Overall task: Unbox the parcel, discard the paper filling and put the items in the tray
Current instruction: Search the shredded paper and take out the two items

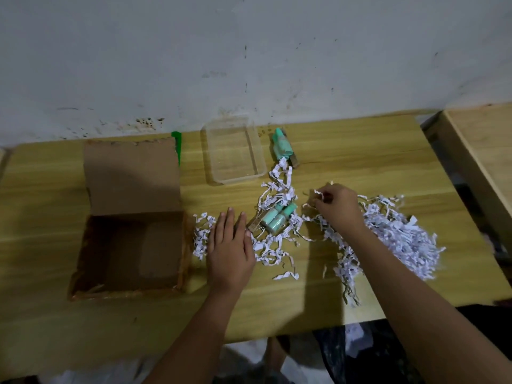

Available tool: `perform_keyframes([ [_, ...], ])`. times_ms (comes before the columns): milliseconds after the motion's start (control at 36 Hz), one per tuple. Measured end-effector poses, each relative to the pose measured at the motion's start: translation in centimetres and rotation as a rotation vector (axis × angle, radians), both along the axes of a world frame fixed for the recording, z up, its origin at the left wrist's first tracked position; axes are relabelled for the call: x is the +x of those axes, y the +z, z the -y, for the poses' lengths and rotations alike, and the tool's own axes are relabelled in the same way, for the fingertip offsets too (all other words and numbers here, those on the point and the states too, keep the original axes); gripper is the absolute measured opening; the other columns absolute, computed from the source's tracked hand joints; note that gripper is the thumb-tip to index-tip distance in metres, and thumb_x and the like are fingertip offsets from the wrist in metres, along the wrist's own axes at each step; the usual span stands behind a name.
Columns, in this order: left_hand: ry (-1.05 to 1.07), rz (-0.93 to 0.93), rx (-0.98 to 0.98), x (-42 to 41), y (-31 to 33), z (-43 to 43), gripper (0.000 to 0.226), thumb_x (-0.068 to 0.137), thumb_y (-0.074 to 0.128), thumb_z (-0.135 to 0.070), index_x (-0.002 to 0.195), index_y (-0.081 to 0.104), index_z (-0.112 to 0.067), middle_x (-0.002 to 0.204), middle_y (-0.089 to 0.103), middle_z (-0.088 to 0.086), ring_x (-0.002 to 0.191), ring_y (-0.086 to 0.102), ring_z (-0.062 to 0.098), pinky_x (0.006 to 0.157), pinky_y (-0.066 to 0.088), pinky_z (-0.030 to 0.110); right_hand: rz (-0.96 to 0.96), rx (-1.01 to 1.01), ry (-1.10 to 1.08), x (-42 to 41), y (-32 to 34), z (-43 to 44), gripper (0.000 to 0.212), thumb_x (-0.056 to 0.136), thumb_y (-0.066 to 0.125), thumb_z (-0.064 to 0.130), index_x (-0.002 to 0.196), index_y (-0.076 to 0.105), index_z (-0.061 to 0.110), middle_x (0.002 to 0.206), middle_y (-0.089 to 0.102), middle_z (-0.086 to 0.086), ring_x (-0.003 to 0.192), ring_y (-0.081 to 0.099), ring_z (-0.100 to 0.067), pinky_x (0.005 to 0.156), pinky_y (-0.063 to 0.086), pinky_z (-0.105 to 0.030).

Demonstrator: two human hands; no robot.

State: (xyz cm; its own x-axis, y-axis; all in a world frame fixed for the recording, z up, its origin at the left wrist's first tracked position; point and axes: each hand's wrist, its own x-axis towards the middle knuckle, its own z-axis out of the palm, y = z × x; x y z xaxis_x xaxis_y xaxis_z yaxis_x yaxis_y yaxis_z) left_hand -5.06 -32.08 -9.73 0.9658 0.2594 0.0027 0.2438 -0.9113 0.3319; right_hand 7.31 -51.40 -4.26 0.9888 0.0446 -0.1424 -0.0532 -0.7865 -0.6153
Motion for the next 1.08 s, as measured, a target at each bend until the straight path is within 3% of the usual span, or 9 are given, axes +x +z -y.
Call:
perform_keyframes([
  [83,-0.002,-0.007,0.010,0.0,0.0,0.0,0.049,0.094,0.024,-0.034,0.135,0.048,-0.021,0.146,0.041,0.004,0.138,0.033,0.020,0.112,0.015,0.032,0.041,0.006,0.010,-0.9,0.5,0.4,0.022,0.084,0.062,0.018,0.093,0.070,-0.001,0.091,0.066,-0.020,0.080,0.060,-0.031,0.068,0.045,-0.028],
  [250,-0.001,-0.018,0.008,-0.1,-0.3,-0.2,0.050,0.094,0.021,-0.035,0.138,0.042,-0.023,0.150,0.035,0.002,0.140,0.027,0.018,0.114,0.012,0.033,0.089,0.074,0.080,0.9,0.4,-2.2,0.025,0.084,0.060,0.025,0.106,0.064,0.014,0.118,0.055,-0.010,0.109,0.052,-0.027,0.092,0.048,-0.044],
  [500,0.002,-0.002,0.013,0.0,-0.6,-0.2,0.049,0.094,0.023,-0.035,0.138,0.042,-0.023,0.149,0.036,0.002,0.140,0.028,0.018,0.114,0.013,0.033,-0.030,0.007,0.346,4.5,-1.3,-6.0,0.039,0.091,0.052,0.016,0.129,0.052,0.011,0.136,0.046,-0.014,0.124,0.042,-0.031,0.104,0.037,-0.039],
  [611,0.001,0.001,0.014,0.0,-0.5,-0.2,0.049,0.094,0.024,-0.035,0.137,0.044,-0.022,0.148,0.037,0.002,0.139,0.029,0.018,0.113,0.014,0.033,0.009,-0.036,0.399,3.9,-1.4,-4.4,0.035,0.090,0.053,0.011,0.124,0.057,0.006,0.132,0.049,-0.014,0.118,0.048,-0.031,0.100,0.039,-0.036],
  [722,-0.001,-0.007,0.008,0.0,-0.4,-0.2,0.050,0.094,0.021,-0.036,0.138,0.043,-0.023,0.149,0.035,0.001,0.140,0.027,0.018,0.114,0.013,0.033,-0.001,-0.051,0.334,1.9,-1.1,-1.7,0.023,0.091,0.053,0.010,0.109,0.065,0.002,0.119,0.058,-0.016,0.105,0.054,-0.032,0.088,0.040,-0.032],
  [778,-0.002,-0.004,0.004,-0.1,-0.3,-0.2,0.051,0.095,0.020,-0.036,0.139,0.041,-0.024,0.150,0.033,0.001,0.141,0.025,0.017,0.114,0.011,0.033,0.007,-0.029,0.287,0.6,-0.9,-0.5,0.025,0.090,0.055,0.010,0.112,0.064,0.003,0.115,0.060,-0.017,0.104,0.055,-0.033,0.086,0.041,-0.030],
  [861,-0.002,-0.002,-0.003,-0.2,-0.2,-0.2,0.051,0.095,0.018,-0.037,0.140,0.040,-0.024,0.151,0.031,0.000,0.142,0.022,0.016,0.115,0.009,0.032,0.120,-0.013,0.174,-1.4,-0.4,0.5,0.031,0.087,0.057,0.011,0.118,0.060,0.007,0.116,0.057,-0.015,0.108,0.051,-0.029,0.087,0.040,-0.031],
  [917,-0.004,-0.007,-0.005,-0.3,-0.2,-0.2,0.052,0.095,0.016,-0.038,0.140,0.039,-0.025,0.152,0.029,-0.001,0.142,0.020,0.015,0.115,0.008,0.031,0.227,0.023,0.116,-2.6,0.2,0.3,0.026,0.085,0.060,0.011,0.110,0.063,0.008,0.111,0.058,-0.012,0.106,0.050,-0.026,0.086,0.037,-0.028],
  [1083,-0.001,0.000,0.008,-0.1,-0.3,-0.2,0.049,0.094,0.023,-0.035,0.138,0.043,-0.024,0.150,0.034,0.001,0.140,0.027,0.017,0.112,0.009,0.031,0.215,-0.015,0.453,-5.2,0.0,-3.2,0.023,0.077,0.069,0.020,0.098,0.066,0.012,0.098,0.061,-0.005,0.093,0.054,-0.021,0.079,0.050,-0.036],
])
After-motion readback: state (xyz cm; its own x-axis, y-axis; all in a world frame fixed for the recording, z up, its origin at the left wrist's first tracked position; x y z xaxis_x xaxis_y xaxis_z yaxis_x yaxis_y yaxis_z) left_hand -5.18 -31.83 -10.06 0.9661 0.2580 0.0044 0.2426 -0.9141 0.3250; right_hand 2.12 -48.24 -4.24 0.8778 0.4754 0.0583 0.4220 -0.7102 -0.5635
